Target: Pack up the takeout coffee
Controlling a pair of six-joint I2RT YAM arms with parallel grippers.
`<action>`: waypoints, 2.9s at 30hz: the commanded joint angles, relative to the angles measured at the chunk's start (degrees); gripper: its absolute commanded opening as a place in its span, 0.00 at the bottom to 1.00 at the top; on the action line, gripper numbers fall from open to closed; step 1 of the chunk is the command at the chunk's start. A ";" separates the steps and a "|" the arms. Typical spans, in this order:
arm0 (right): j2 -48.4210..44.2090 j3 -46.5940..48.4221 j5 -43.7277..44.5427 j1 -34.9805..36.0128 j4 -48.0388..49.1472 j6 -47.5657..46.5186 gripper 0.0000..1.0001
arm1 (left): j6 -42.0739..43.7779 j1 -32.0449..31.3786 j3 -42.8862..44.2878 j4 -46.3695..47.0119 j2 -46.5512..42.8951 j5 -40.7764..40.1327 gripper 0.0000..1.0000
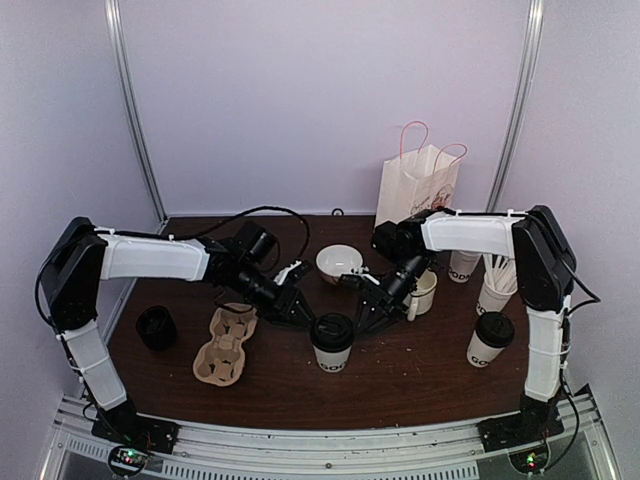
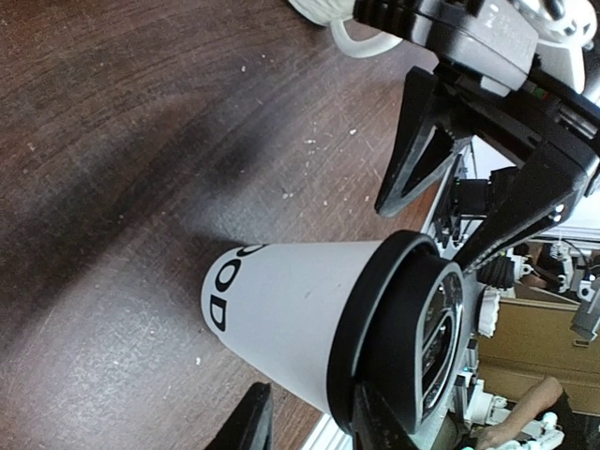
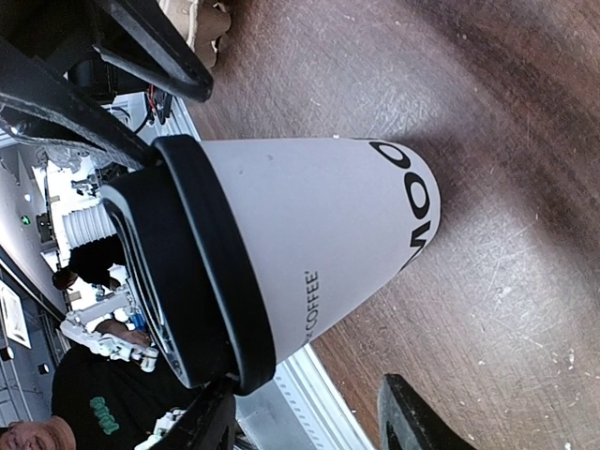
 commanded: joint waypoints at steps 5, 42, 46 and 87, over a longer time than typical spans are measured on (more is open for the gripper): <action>0.25 3.32 2.91 0.05 1.39 -5.25 0.53 | 3.70 -0.36 3.37 -9.28 -1.97 -9.78 0.34; -5.26 -1.49 13.05 4.70 6.53 -3.02 0.78 | 5.08 -0.39 15.04 -6.94 5.43 -0.05 0.48; -3.26 0.60 14.16 1.32 6.50 -0.93 0.74 | 4.05 -0.39 13.09 -6.35 4.45 0.17 0.43; -9.87 -9.79 4.72 6.83 18.83 8.57 0.81 | -1.50 1.55 12.66 -3.72 7.05 0.24 0.38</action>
